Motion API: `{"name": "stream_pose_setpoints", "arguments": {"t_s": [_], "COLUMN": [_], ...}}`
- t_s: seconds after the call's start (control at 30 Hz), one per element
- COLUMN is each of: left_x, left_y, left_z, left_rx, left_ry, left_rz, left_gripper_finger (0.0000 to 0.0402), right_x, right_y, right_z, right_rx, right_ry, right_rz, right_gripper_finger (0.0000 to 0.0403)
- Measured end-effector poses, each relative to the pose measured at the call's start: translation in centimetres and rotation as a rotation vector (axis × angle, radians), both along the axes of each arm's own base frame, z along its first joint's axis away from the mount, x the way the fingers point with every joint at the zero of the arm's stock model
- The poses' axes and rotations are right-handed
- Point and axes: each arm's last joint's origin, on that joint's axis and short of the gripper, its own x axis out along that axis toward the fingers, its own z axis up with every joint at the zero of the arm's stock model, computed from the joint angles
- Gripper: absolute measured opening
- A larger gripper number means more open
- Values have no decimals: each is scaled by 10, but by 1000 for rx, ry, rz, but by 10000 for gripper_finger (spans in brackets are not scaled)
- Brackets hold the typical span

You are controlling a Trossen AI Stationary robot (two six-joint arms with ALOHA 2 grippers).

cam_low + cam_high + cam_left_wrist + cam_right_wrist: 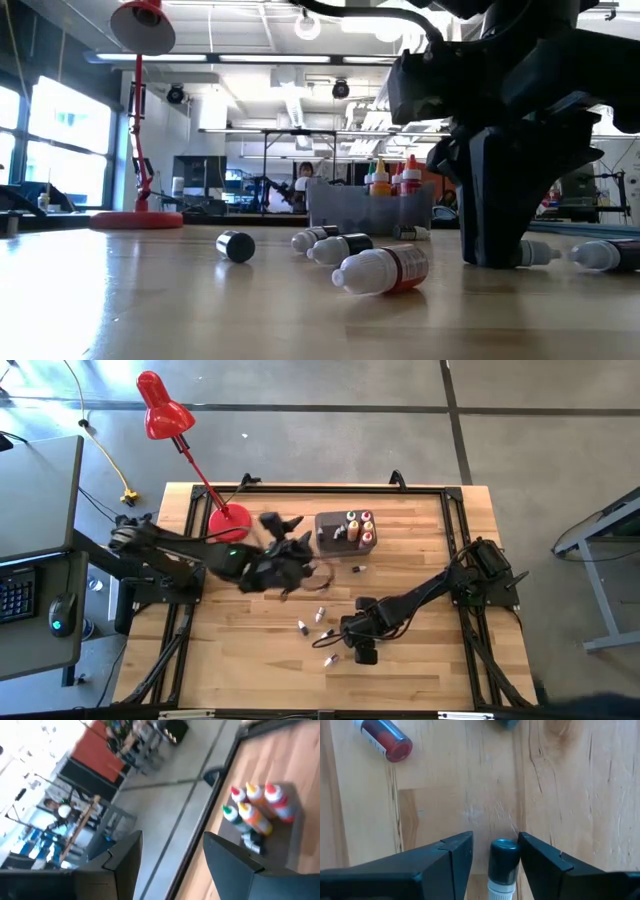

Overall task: Pick & Place food coloring
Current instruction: Put the small green food coloring bottle into the black bin

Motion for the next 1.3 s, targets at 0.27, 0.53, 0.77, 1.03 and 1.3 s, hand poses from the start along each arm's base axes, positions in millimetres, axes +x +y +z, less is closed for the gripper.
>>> {"name": "stream_pose_setpoints", "arguments": {"t_s": [0.27,0.53,0.77,1.03,1.3], "left_x": [-45,-72,-94,-106,-105], "left_y": [-42,-81,-98,-103,-103], "left_z": [26,18,8,2,2], "left_rx": [-23,-103,-290,-416,-438], "left_ry": [-132,-118,-256,-300,-304], "left_rz": [-97,-262,-255,-239,-239], "left_gripper_finger": [204,204,204,204,204], "right_x": [-5,-6,-6,16,66], "right_y": [-2,-3,-6,-26,-99], "right_z": [-1,-2,-2,15,93], "right_rx": [-27,-42,-59,-117,-376], "right_ry": [53,65,61,-38,-257], "right_rz": [17,11,6,60,79], "right_gripper_finger": [153,130,70,63,63]}}
